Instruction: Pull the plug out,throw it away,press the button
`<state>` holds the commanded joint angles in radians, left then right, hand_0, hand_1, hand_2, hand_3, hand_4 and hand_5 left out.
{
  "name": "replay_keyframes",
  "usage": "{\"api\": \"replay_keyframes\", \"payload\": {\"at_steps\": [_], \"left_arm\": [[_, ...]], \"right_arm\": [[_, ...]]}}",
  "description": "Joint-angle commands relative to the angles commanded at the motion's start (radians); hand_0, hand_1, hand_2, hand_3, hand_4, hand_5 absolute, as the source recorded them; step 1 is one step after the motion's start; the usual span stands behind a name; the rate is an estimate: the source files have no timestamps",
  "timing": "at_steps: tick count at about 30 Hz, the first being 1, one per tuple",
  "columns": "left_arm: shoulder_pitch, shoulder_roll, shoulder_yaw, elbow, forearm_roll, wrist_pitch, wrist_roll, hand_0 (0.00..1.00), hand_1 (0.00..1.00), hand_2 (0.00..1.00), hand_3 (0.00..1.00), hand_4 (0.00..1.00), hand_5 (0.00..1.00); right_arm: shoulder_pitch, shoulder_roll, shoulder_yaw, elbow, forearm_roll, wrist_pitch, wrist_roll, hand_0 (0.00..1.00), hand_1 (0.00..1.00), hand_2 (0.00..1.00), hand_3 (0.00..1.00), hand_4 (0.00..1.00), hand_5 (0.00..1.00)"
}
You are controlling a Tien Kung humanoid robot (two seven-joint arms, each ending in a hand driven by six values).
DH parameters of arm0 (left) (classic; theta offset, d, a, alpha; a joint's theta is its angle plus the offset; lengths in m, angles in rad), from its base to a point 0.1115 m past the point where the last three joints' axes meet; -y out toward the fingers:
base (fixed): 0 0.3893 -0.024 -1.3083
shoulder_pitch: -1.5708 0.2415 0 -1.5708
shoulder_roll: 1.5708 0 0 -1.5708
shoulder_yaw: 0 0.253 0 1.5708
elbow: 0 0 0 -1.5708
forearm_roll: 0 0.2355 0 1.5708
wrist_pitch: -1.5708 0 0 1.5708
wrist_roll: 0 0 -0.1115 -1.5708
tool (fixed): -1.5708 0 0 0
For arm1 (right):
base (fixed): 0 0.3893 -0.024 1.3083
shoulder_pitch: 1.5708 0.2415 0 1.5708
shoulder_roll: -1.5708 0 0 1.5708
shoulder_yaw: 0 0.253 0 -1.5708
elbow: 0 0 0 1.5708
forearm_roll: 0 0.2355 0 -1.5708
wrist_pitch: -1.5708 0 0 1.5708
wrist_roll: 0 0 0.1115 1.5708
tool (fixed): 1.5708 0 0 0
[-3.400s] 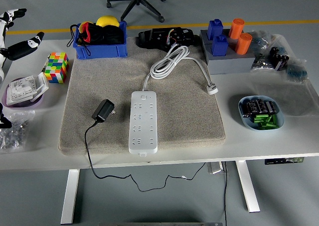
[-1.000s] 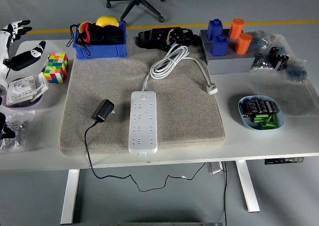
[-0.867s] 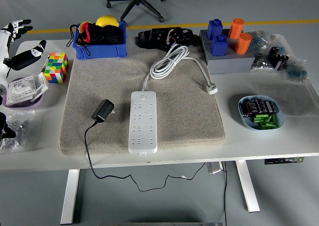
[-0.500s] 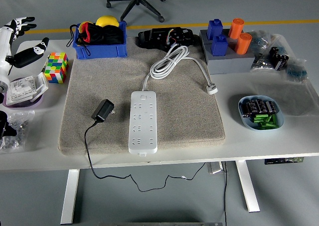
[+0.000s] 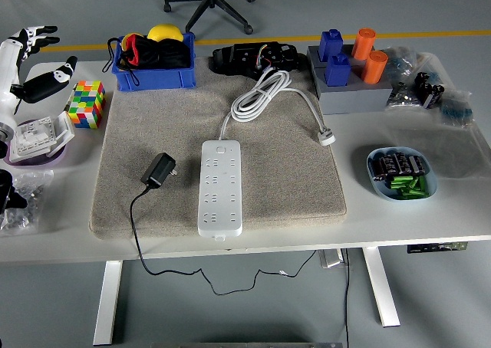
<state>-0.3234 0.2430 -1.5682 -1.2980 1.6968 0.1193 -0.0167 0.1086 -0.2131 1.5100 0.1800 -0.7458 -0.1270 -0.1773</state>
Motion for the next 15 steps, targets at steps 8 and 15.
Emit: {"api": "replay_keyframes", "payload": {"at_steps": [8,15], "left_arm": [[0.004,-0.001,0.001,-0.011,-0.003,0.0,-0.001,0.83,0.819,0.731,0.756,0.704,0.203],[0.007,-0.003,-0.001,-0.015,-0.003,0.0,0.0,0.829,0.816,0.73,0.758,0.702,0.202]], "right_arm": [[0.001,0.0,0.002,0.0,-0.002,-0.001,-0.001,0.748,0.66,0.644,0.615,0.658,0.48],[0.0,0.001,0.0,0.0,-0.003,0.0,-0.001,0.748,0.66,0.643,0.615,0.658,0.48]]}}
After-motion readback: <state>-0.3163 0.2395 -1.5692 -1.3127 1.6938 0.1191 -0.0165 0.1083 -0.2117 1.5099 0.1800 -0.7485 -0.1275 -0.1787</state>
